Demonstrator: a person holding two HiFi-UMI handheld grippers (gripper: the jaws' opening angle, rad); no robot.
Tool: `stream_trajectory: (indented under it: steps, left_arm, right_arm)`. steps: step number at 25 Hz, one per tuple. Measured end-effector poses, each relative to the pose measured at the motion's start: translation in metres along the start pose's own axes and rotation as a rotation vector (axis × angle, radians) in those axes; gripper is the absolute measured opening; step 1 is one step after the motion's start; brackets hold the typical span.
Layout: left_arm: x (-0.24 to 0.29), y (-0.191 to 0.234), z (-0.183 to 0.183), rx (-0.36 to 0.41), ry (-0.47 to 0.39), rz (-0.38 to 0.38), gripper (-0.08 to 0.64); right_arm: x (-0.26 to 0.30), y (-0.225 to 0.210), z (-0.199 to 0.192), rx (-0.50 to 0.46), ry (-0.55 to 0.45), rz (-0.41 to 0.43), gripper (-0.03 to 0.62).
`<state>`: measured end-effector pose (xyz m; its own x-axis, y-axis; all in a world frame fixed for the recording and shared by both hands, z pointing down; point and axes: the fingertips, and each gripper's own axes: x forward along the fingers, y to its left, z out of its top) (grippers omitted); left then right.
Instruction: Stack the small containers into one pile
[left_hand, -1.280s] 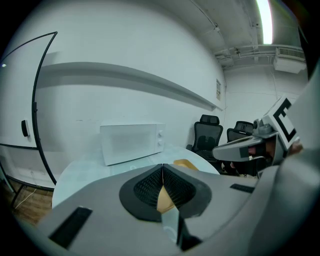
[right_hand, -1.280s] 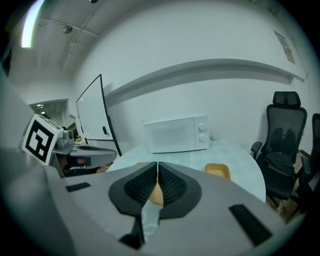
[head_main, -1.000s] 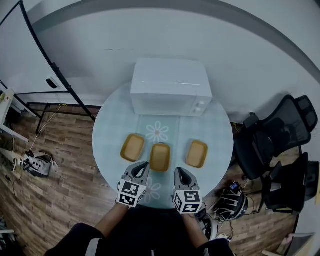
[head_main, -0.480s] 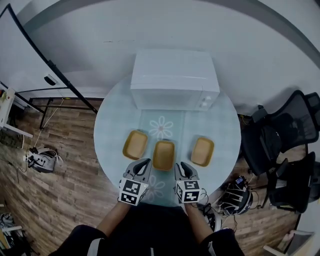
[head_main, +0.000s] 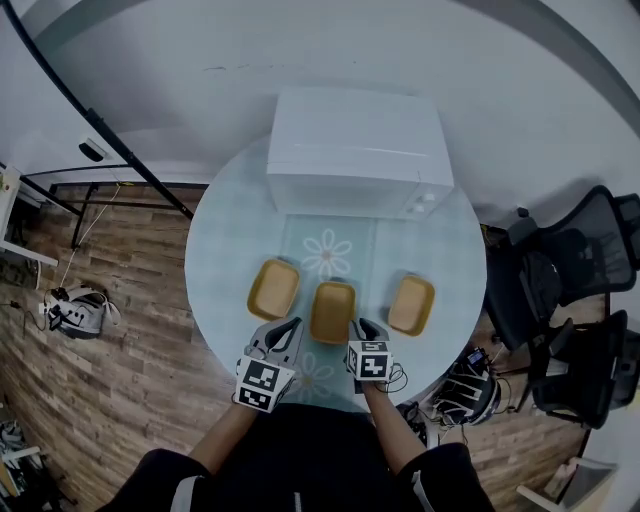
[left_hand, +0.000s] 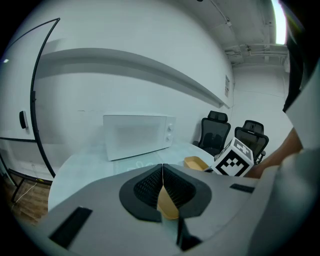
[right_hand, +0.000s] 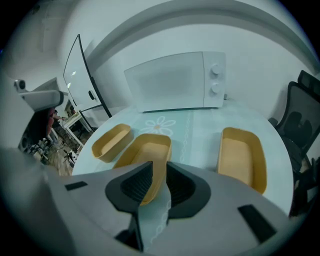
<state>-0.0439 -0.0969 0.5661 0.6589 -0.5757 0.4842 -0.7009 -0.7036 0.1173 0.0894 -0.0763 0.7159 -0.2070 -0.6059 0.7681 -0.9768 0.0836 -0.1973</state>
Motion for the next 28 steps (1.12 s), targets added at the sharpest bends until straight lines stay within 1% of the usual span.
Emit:
stream_trajectory:
  steps: [6,11,15,21,28]
  left_arm:
    - [0.005,0.014,-0.001,-0.016,0.007,0.007,0.014]
    - [0.012,0.022,0.001,-0.021,0.012,0.010,0.014]
    - [0.016,0.024,-0.001,-0.022,0.021,0.007,0.014]
    - [0.020,0.020,-0.002,-0.026,0.032,-0.003,0.014]
    - [0.022,0.014,-0.002,-0.019,0.022,-0.009,0.014]
  right_arm:
    - [0.024,-0.011,-0.016,0.024,0.079,-0.054,0.078]
    - [0.031,-0.009,-0.020,0.059,0.117,-0.033,0.077]
    - [0.032,-0.008,-0.019,0.083,0.129,-0.031,0.055]
    - [0.030,-0.009,-0.018,0.142,0.121,-0.024,0.037]
    - [0.012,-0.011,-0.002,0.209,0.050,-0.005,0.034]
